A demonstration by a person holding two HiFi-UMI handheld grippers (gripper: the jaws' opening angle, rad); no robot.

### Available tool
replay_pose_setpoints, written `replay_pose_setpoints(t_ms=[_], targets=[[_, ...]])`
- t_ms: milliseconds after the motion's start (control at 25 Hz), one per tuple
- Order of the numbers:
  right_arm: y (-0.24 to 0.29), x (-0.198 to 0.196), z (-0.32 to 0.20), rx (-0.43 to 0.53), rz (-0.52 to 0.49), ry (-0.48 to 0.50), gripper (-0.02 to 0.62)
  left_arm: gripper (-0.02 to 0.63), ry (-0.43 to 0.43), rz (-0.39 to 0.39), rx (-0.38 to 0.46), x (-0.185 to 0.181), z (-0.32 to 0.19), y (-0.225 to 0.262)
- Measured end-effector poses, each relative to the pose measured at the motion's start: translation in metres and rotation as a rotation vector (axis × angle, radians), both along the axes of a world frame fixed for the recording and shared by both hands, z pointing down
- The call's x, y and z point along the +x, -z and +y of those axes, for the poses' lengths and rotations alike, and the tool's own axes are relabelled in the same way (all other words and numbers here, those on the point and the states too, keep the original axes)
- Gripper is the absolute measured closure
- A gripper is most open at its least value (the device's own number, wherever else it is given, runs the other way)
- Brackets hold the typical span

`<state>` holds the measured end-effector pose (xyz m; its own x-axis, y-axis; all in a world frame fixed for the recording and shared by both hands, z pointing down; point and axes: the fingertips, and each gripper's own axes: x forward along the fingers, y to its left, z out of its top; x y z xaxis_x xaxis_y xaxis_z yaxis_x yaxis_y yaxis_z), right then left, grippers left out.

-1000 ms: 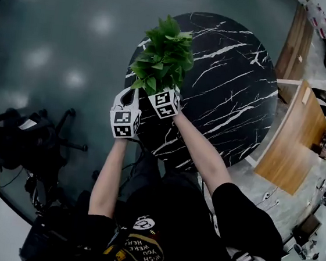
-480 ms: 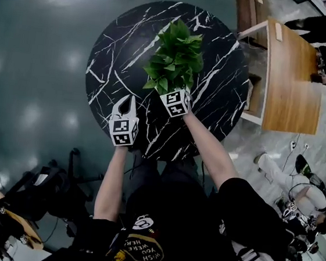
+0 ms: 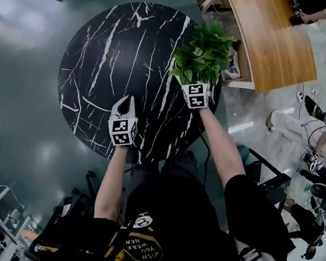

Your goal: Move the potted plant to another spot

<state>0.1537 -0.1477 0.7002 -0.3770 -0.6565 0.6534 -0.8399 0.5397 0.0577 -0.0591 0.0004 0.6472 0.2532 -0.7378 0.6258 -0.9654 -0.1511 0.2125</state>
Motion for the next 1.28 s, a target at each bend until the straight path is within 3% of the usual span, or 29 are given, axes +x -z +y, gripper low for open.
replay_pose_setpoints(t_ms=[200, 480, 720, 800, 960, 1120, 1280], targets=[[0.002, 0.057, -0.002, 0.013, -0.005, -0.094, 0.140, 0.601, -0.076, 0.004, -0.002, 0.030, -0.012, 0.004], [-0.001, 0.061, 0.006, 0.019, -0.013, -0.103, 0.137, 0.601, -0.119, 0.004, -0.015, 0.041, -0.010, 0.007], [-0.014, 0.066, 0.034, -0.044, -0.002, -0.084, 0.139, 0.601, -0.119, 0.008, -0.021, 0.046, 0.007, 0.009], [-0.012, 0.071, 0.054, -0.061, 0.009, -0.111, 0.212, 0.601, -0.109, 0.012, -0.022, 0.048, 0.013, 0.013], [0.020, 0.079, 0.094, -0.037, -0.033, -0.202, 0.587, 0.601, -0.096, 0.033, 0.016, 0.061, 0.012, 0.038], [0.076, 0.052, 0.146, -0.055, -0.204, -0.217, 0.592, 0.601, -0.133, 0.065, 0.083, 0.084, 0.011, 0.082], [0.138, 0.028, 0.189, -0.005, -0.248, -0.196, 0.592, 0.601, -0.237, 0.113, 0.163, 0.116, 0.029, 0.133]])
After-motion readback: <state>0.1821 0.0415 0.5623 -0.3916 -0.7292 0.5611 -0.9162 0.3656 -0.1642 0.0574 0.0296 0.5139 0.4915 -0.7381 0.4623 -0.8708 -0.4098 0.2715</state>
